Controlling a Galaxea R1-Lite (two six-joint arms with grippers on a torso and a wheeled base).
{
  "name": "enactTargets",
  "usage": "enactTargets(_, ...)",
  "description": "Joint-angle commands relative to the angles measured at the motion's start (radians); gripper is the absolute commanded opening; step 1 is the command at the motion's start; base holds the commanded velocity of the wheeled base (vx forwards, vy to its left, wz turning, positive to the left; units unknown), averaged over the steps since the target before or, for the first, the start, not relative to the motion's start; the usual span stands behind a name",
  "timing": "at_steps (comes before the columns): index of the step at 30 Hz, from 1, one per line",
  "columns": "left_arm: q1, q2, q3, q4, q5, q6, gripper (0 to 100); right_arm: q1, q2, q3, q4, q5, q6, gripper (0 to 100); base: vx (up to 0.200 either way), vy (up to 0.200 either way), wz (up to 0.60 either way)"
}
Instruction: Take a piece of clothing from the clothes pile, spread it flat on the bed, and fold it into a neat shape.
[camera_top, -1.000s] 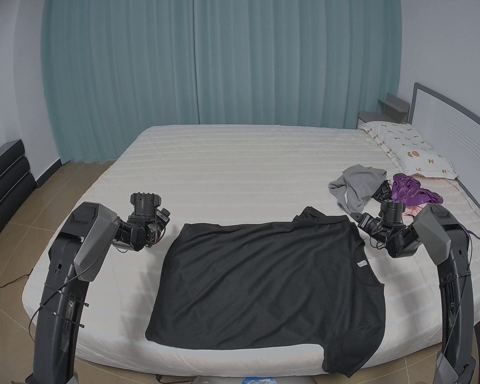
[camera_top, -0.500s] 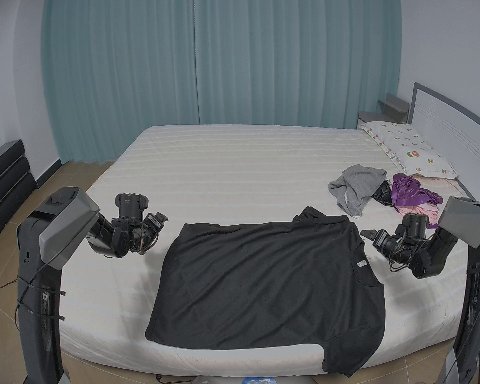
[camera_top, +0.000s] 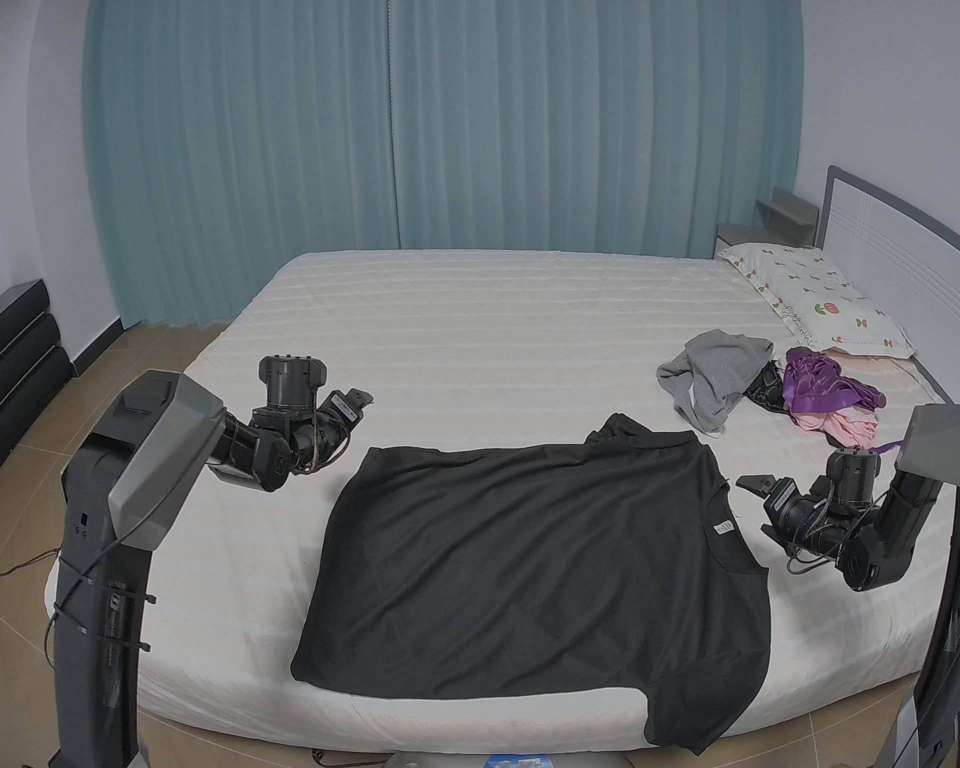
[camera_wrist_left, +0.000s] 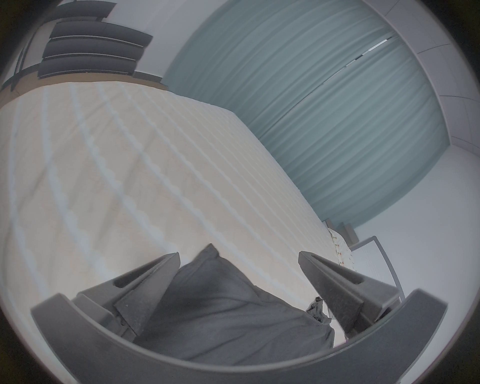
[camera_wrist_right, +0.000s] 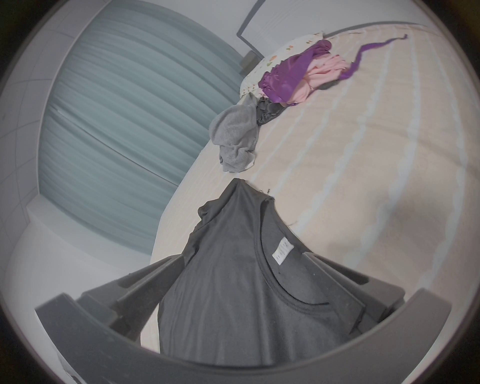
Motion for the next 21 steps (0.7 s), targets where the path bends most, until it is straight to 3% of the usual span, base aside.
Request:
enactTargets(1, -0.045, 0.17, -0.161, 0.02, 0.0, 0.005, 100, 0.01, 0.012, 0.077, -0.053, 0.005, 0.031, 100, 0.0, 0.0, 0.0)
enactTargets(21, -0.02, 0.301, -0.345, 0.052, 0.004, 0.013, 100, 0.059, 0.052, 0.094, -0.082, 0.005, 0.033, 100, 0.0, 0.0, 0.0)
